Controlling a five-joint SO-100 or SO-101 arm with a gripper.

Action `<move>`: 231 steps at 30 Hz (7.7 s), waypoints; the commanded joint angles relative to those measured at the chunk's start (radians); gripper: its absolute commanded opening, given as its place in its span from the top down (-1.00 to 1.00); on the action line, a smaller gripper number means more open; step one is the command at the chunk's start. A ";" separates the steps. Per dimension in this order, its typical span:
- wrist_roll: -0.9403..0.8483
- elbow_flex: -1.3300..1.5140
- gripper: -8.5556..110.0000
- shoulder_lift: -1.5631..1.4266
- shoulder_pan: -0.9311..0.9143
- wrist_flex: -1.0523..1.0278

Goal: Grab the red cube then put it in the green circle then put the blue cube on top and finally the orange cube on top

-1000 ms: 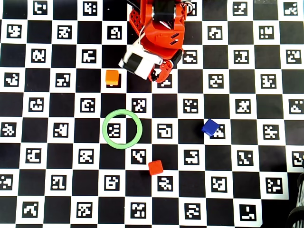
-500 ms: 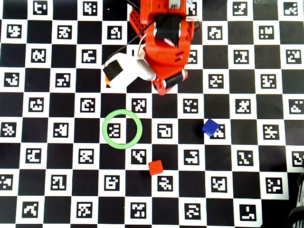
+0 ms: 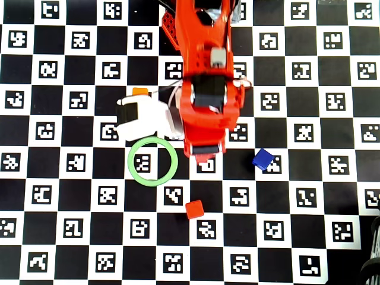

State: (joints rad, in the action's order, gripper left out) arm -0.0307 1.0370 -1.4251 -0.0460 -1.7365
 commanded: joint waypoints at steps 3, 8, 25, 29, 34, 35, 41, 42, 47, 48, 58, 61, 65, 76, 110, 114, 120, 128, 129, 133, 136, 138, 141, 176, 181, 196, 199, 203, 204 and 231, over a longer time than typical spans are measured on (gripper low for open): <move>0.043 -0.210 0.23 0.054 0.011 -0.086; 0.038 -0.319 0.15 0.140 0.034 -0.100; -0.054 -0.348 0.04 0.423 0.012 0.049; -0.066 -0.225 0.04 0.423 0.003 0.146; -0.080 -0.137 0.04 0.426 0.000 0.236; -0.083 -0.126 0.04 0.431 0.002 0.249; -0.081 -0.100 0.04 0.468 0.008 0.302; -0.081 -0.091 0.04 0.472 0.008 0.314; -0.087 -0.044 0.04 0.497 -0.005 0.394; -0.087 -0.038 0.04 0.506 -0.008 0.405; -0.081 -0.038 0.04 0.529 -0.003 0.442; -0.087 -0.044 0.04 0.532 -0.003 0.443; -0.089 -0.054 0.04 0.535 -0.008 0.451; -0.078 -0.083 0.04 0.552 0.003 0.460; -0.255 -0.147 0.02 0.551 0.000 0.420; -0.258 -0.138 0.02 0.551 0.000 0.434; -0.258 -0.126 0.02 0.549 -0.002 0.451; -0.264 -0.098 0.13 0.549 -0.006 0.477; -0.265 -0.095 0.15 0.549 -0.006 0.477; -0.270 -0.089 0.24 0.549 -0.006 0.480; -0.276 -0.081 0.37 0.549 -0.006 0.482; -0.284 -0.071 0.44 0.546 -0.006 0.485; -0.293 -0.057 0.57 0.541 -0.002 0.491; -0.232 0.299 0.71 -0.270 -0.235 0.107; -0.273 0.417 0.72 -0.345 -0.299 0.143; -0.273 0.638 0.73 -0.313 -0.255 0.373; -0.253 0.644 0.73 -0.288 -0.225 0.405; -0.261 0.698 0.73 -0.276 -0.210 0.476; -0.268 0.710 0.73 -0.268 -0.210 0.492; -0.377 0.752 0.73 -0.126 -0.311 0.630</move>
State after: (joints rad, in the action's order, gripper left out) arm -0.4111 1.7994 -1.5324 -0.3605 -1.1259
